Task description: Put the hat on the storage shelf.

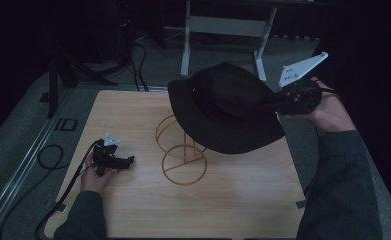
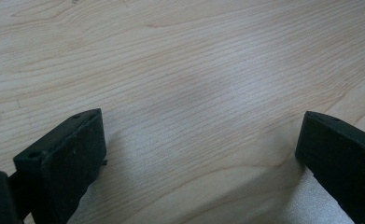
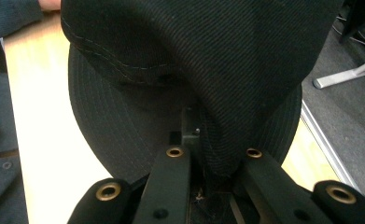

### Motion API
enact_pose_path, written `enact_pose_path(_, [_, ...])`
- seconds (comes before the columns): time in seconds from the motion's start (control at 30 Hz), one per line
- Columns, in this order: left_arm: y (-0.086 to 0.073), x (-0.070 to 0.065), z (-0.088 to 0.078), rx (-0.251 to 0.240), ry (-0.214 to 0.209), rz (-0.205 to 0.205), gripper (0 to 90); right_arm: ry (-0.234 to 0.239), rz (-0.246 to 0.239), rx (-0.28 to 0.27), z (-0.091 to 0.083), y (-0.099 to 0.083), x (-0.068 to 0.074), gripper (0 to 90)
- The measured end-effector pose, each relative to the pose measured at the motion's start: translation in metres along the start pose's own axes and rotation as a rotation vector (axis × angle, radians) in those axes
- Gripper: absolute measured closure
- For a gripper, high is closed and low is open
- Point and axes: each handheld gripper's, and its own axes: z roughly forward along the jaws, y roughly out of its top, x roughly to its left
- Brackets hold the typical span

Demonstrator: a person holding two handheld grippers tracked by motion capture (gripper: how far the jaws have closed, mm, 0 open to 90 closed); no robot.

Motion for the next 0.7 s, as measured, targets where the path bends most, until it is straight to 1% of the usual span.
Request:
enact_pose_path(0.17, [0.0, 0.0, 0.0, 0.0, 0.0, 0.0, 2.0, 0.015, -0.007, -0.005, 0.006, 0.005, 0.002, 87.7])
enact_pose_path(0.43, [0.0, 0.0, 0.0, 0.0, 0.0, 0.0, 2.0, 0.036, -0.015, 0.003, 0.02, 0.012, 0.003, 87.7])
enact_pose_path(0.7, [0.0, 0.0, 0.0, 0.001, 0.0, 0.0, 2.0, 0.038, -0.024, 0.027, 0.031, 0.018, 0.005, 87.7])
